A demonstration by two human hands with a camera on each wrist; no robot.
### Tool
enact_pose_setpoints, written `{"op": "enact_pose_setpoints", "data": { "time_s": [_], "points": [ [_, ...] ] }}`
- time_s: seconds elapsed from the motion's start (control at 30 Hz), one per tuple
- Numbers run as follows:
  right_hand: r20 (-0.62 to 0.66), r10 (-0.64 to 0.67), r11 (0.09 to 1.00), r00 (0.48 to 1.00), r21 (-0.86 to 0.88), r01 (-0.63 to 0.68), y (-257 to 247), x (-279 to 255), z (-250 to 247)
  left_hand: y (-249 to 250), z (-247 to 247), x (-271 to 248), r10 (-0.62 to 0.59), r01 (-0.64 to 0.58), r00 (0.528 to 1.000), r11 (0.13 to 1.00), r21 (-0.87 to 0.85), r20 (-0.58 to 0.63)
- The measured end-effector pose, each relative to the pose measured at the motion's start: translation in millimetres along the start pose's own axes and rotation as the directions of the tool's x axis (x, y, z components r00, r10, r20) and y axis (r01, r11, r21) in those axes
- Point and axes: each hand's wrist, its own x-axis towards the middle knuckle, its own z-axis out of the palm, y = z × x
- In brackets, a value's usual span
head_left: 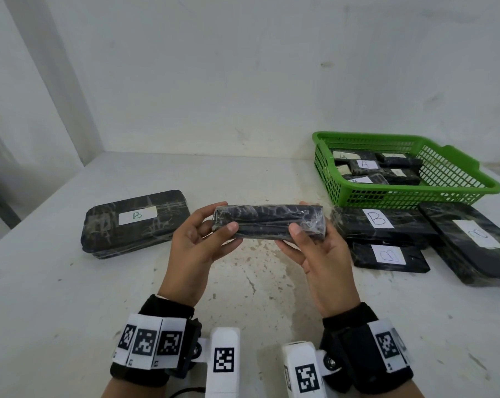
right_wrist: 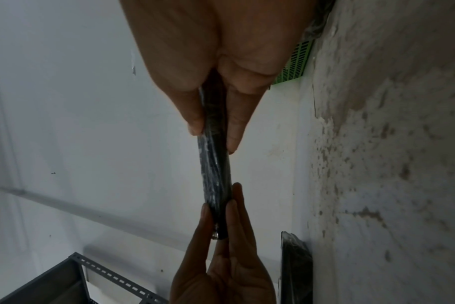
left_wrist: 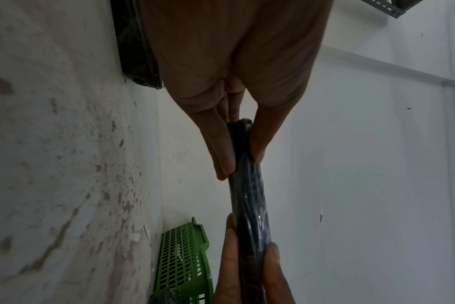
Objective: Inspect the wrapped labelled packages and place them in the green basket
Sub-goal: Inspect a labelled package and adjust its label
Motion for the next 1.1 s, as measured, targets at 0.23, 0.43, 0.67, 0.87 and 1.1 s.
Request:
{"op": "enact_pose_setpoints", "data": {
  "time_s": [0.23,0.43,0.67,0.87,1.1],
  "points": [
    [0.026,0.009,0.999,1.000,-0.049,-0.008,6,0,-5,-6,-4,2,0.038,-0.038,0.999,0.999,0.006,0.019],
    [0.062,0.049,0.995,0.997,-0.090,-0.043,8,1,-5,-4,-6,2,-0.006,0.010,0.997,0.998,-0.063,0.073],
    [0.091,0.041,0.999,0.995,-0.023,-0.039,5,2,-5,-1,7,-2,-0.092,0.097,0.994,0.992,-0.077,0.065],
    [0.131,0.100,0.992,0.986,0.063,-0.109,5,2,-2,-1,8,-3,-0.049,0.050,0.998,0.998,-0.045,0.029],
    [-0.013,-0.030,0.999,0.999,-0.018,0.029,6,4,-4,4,13,-7,-0.116,0.117,0.990,0.993,-0.009,0.076]
  ]
}}
